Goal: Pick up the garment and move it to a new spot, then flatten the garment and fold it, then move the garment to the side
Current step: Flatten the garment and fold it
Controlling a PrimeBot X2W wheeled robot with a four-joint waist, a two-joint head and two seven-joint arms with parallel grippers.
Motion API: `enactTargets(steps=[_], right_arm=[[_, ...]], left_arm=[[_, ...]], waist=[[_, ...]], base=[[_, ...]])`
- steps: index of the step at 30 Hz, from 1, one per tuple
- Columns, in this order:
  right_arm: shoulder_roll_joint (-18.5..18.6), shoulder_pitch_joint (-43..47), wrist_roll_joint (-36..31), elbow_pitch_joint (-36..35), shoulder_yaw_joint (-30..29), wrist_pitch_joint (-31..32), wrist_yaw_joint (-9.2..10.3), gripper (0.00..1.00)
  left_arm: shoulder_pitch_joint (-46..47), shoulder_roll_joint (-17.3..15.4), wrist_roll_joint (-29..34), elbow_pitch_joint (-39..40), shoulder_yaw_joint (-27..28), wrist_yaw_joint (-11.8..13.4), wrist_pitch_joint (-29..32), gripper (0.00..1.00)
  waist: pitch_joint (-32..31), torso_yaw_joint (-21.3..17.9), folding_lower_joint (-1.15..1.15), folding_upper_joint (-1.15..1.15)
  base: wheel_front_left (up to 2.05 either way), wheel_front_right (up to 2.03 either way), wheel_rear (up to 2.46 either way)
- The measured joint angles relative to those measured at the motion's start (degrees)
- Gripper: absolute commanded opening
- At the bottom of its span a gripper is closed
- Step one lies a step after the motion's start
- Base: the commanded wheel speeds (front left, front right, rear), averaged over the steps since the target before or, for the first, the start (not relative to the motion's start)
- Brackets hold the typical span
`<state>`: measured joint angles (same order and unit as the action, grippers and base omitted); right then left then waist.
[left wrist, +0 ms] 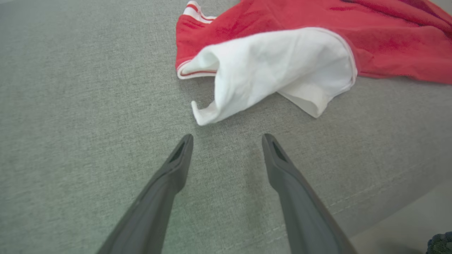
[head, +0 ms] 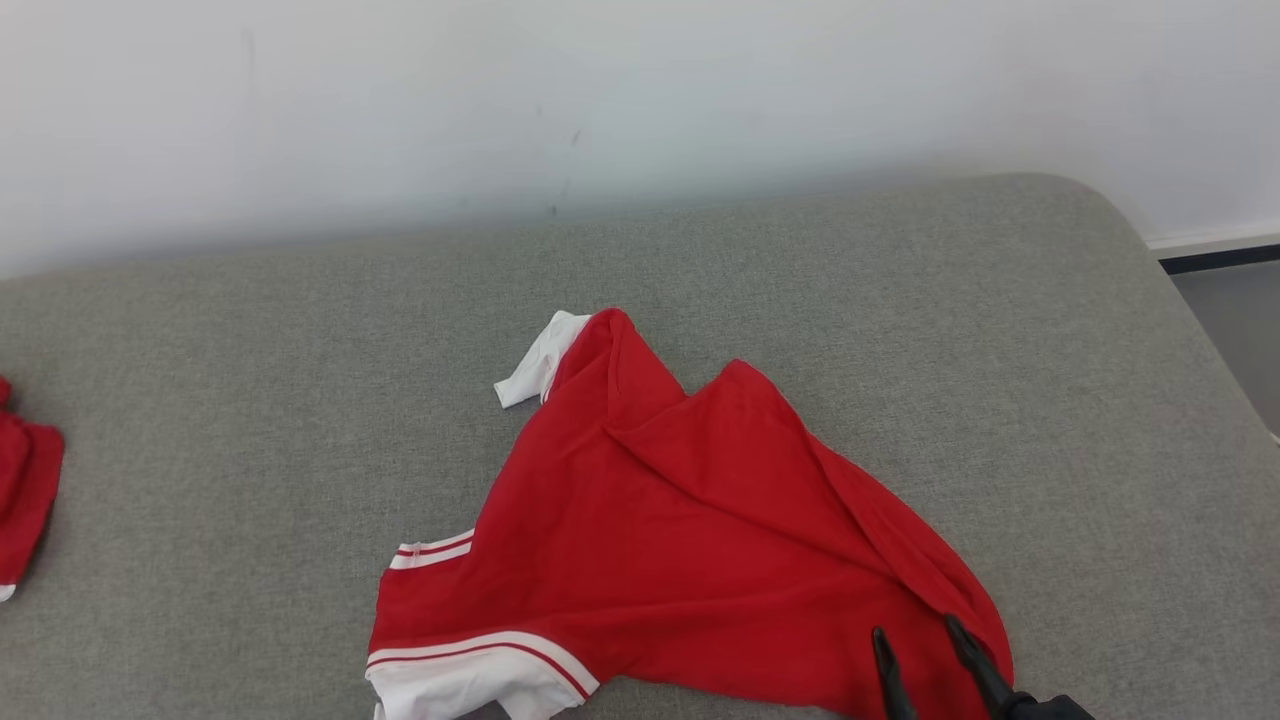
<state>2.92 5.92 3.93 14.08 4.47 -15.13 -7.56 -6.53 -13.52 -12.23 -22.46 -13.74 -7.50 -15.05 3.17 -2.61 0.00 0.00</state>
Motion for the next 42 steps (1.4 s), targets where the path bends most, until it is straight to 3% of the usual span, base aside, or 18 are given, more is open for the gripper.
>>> enactTargets(steps=[11,16,31,32,33,34,42], right_arm=[[2.5,7.1,-2.6,-0.8,-1.0,0.0,0.00,1.00],[3.0,7.8,-3.2,-0.2,-4.4,0.0,0.00,1.00],[4.9,-0.2,-4.9,15.7,-3.4,0.0,0.00,1.00],[4.9,-0.7,-4.9,17.0,-3.1,0.0,0.00,0.72],[4.9,-1.3,-4.9,18.5,-2.7,0.0,0.00,0.04],[4.8,-2.0,-4.8,20.1,-2.2,0.0,0.00,0.00],[5.5,-3.1,-2.3,18.0,0.8,0.0,0.00,0.00]], left_arm=[[3.4,0.5,0.7,-2.9,3.0,0.0,0.0,1.00],[3.5,0.6,1.0,-3.4,2.9,0.0,0.0,1.00],[7.2,0.1,0.8,-7.2,-0.5,0.0,0.0,1.00],[7.5,0.1,0.2,-7.5,-0.8,0.0,0.0,0.84],[8.0,0.1,-0.2,-8.1,-1.1,0.0,0.0,0.31],[8.3,0.1,-0.8,-8.6,-1.7,0.0,0.0,0.00],[6.3,-2.0,-2.0,-6.2,-4.0,0.0,0.0,0.00]], waist=[[-1.0,-1.1,0.00,0.00],[-0.7,-2.1,0.00,0.00],[0.4,-1.7,0.00,0.00],[0.4,-1.6,0.00,0.00],[0.5,-1.7,0.00,0.00],[0.5,-1.7,0.00,0.00],[-0.3,-1.7,0.00,0.00]], base=[[0.00,0.00,0.00],[0.00,0.00,0.00],[0.00,0.00,0.00],[0.00,0.00,0.00],[0.00,0.00,0.00],[0.00,0.00,0.00],[0.00,0.00,0.00]])
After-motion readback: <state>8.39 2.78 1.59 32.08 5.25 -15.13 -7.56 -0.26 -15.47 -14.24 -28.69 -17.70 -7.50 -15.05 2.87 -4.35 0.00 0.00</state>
